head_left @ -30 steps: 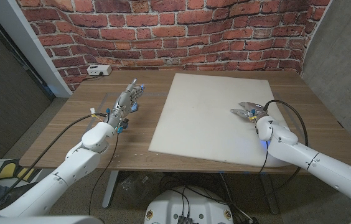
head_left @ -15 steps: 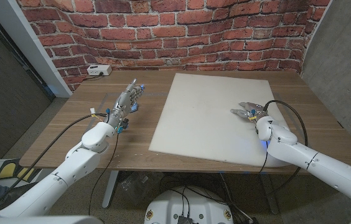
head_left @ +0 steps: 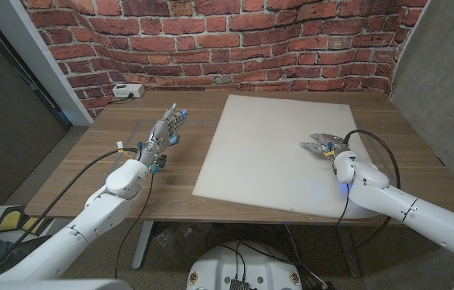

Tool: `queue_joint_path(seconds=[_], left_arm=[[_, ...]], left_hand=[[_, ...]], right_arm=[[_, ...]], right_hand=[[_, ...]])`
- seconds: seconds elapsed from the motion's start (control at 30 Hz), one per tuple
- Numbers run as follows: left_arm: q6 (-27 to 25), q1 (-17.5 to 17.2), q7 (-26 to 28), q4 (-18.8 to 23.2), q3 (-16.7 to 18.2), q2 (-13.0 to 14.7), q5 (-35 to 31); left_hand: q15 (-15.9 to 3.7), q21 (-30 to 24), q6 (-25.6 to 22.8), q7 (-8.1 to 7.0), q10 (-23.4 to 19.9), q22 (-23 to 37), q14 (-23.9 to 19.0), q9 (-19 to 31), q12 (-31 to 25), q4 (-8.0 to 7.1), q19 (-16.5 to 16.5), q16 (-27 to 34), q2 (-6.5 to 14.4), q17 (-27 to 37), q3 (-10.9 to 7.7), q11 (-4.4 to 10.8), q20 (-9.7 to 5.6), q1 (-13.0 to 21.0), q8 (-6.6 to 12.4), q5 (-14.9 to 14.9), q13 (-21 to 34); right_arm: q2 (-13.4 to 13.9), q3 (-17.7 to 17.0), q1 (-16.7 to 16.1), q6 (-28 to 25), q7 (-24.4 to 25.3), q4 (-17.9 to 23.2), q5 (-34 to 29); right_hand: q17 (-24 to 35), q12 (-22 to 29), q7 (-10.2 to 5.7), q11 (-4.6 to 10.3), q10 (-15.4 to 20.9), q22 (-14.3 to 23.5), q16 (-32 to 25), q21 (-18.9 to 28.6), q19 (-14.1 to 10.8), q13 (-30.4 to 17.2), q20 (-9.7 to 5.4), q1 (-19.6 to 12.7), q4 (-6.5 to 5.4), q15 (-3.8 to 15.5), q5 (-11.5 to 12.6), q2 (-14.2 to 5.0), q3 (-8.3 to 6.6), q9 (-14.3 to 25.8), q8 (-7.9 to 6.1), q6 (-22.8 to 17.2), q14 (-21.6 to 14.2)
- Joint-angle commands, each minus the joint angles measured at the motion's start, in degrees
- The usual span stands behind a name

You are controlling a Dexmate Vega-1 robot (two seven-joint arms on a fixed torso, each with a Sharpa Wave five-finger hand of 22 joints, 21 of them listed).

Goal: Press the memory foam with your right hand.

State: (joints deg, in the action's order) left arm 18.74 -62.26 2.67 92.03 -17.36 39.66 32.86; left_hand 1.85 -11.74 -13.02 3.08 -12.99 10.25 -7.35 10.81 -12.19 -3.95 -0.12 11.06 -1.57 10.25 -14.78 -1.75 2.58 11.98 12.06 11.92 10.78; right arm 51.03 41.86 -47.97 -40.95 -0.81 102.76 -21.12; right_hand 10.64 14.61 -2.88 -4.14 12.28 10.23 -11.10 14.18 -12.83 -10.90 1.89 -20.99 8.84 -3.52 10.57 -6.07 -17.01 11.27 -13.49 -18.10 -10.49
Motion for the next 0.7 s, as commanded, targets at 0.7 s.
queue_joint_path(seconds=[0.7], left_arm=[[0.85,-1.27,-0.17,1.04,0.44,0.55,-0.04]], left_hand=[[-0.03,0.01,-0.46,0.12,-0.38,0.18,-0.53,0.07,0.17,-0.1,-0.01,-0.21,-0.39,0.19,0.47,0.37,0.63,0.23,-0.13,-0.21,0.3]], right_arm=[[0.46,-6.1,-5.49,5.63,12.56,4.6,-5.64]], right_hand=[[-0.29,-1.12,0.08,-0.07,-0.77,0.65,0.51,-0.56,-4.06,-0.16,0.71,-2.14,0.43,0.26,0.1,0.76,-0.67,0.24,2.15,3.17,0.65]])
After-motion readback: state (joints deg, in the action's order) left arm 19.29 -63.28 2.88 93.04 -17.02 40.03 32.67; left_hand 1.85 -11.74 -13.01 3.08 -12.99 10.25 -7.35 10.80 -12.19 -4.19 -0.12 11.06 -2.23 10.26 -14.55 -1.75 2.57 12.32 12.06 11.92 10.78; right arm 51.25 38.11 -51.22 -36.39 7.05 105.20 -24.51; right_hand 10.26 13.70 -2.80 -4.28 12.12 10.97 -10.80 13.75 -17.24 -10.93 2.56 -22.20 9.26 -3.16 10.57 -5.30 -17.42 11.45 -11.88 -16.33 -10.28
